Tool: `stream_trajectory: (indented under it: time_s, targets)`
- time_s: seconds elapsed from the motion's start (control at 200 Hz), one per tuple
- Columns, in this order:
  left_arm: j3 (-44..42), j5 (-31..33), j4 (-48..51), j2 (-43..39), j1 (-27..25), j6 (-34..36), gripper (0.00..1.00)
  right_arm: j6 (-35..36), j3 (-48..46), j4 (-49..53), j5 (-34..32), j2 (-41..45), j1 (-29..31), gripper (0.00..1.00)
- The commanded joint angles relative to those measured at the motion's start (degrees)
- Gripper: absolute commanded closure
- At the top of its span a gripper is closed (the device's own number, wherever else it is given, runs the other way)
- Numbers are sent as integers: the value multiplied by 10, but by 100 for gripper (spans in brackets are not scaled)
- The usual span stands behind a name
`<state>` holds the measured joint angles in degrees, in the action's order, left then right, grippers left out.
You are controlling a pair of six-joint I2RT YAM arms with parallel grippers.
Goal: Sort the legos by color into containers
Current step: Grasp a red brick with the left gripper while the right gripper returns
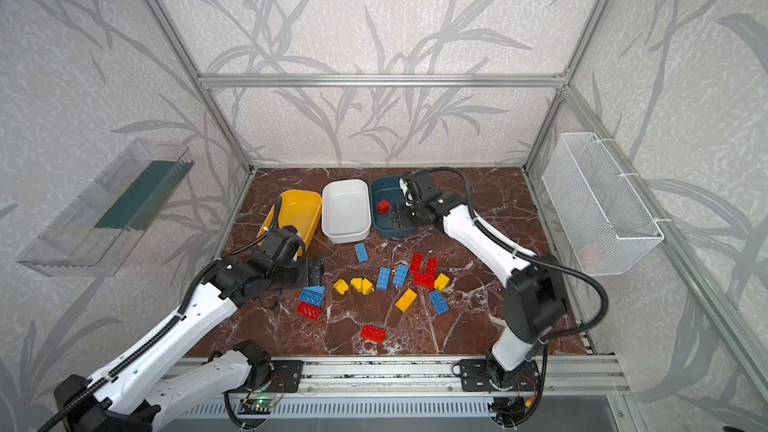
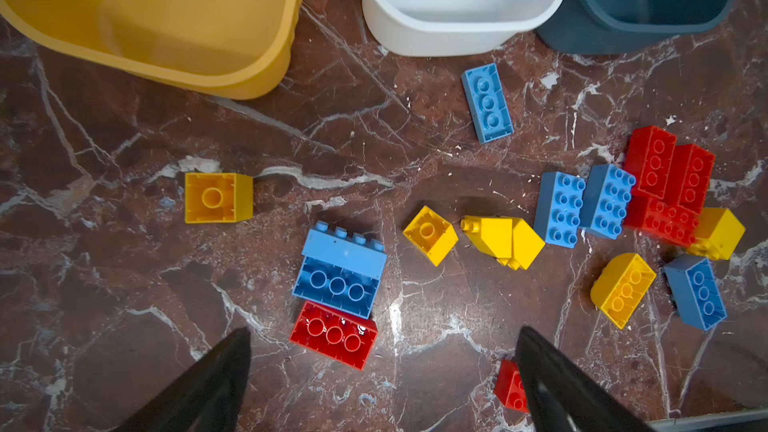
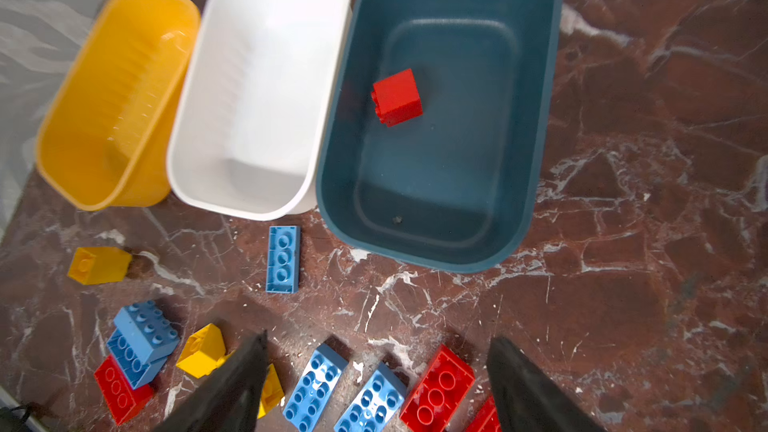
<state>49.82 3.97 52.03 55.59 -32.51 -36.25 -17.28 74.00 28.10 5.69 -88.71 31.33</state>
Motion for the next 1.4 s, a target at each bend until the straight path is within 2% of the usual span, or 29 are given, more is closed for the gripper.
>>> stream_trajectory:
  time_s: [0.0,0.22,0.43,0.6,0.9,1.035,1.13,1.395]
  targets:
    - [-44,34,23,7,-25,-73,1,-4,-115,-122,35,89,-2,15]
    - [-98,52,-9,60,-48,-109,1,-60,-328,-226,85,249,-1,15]
    - [-121,58,-63,100,-48,-90,1,-81,-427,-263,107,330,-1,15]
    - [-132,42,-100,144,-49,-81,1,-83,-444,-278,110,352,-1,15]
    - [-133,69,-109,198,-49,-73,1,-88,-462,-304,115,345,-1,15]
    - [-139,52,-124,206,-50,-76,7,-89,-462,-308,113,339,-1,15]
    - [-145,42,-130,205,-54,-85,8,-88,-462,-308,109,339,-1,15]
    - [-161,34,-130,180,-99,-134,12,-83,-463,-304,99,340,-1,15]
